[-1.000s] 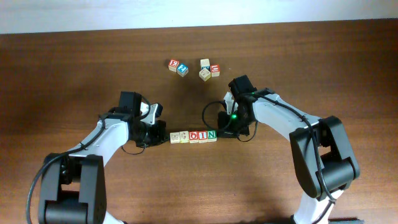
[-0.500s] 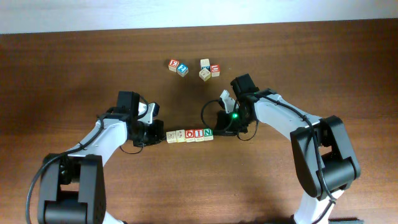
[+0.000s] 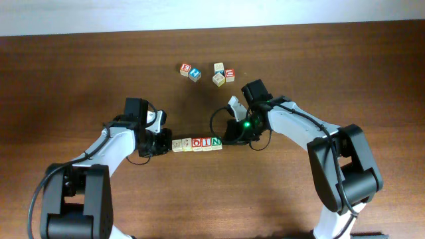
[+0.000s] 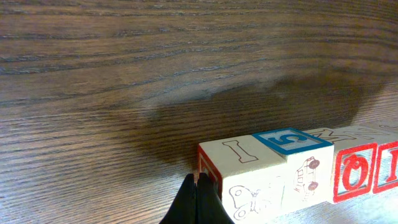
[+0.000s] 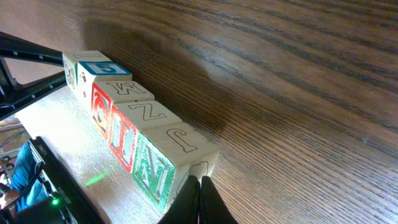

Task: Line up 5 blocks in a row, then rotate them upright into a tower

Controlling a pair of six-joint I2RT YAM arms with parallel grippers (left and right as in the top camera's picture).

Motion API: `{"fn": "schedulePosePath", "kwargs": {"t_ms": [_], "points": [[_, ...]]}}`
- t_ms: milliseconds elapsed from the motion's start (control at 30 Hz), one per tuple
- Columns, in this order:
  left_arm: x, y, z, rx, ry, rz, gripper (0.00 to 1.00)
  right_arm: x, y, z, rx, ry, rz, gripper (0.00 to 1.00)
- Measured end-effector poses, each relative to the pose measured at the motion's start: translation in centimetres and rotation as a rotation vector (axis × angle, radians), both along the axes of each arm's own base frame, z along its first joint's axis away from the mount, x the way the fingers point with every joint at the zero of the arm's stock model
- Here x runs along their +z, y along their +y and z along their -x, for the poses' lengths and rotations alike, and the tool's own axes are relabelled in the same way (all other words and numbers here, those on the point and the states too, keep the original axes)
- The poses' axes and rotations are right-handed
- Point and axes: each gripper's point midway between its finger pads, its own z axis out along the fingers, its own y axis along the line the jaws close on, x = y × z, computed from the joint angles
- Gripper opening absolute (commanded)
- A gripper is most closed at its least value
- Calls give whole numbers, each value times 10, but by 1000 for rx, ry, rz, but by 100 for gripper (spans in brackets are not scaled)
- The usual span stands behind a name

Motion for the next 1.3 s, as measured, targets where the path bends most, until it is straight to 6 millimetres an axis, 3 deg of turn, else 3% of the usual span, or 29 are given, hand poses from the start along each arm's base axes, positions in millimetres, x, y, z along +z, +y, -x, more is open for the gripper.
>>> {"fn": "schedulePosePath", "kwargs": {"t_ms": [867, 1033, 1300], "points": [[-1, 4, -2, 14, -3, 3, 0, 18, 11, 6, 51, -101, 97, 5], [-3, 6, -1, 19, 0, -7, 0, 31, 18, -5, 61, -164, 144, 4], [-3, 10, -1, 27, 2, -19, 0, 35, 24, -4, 79, -193, 185, 5]]}}
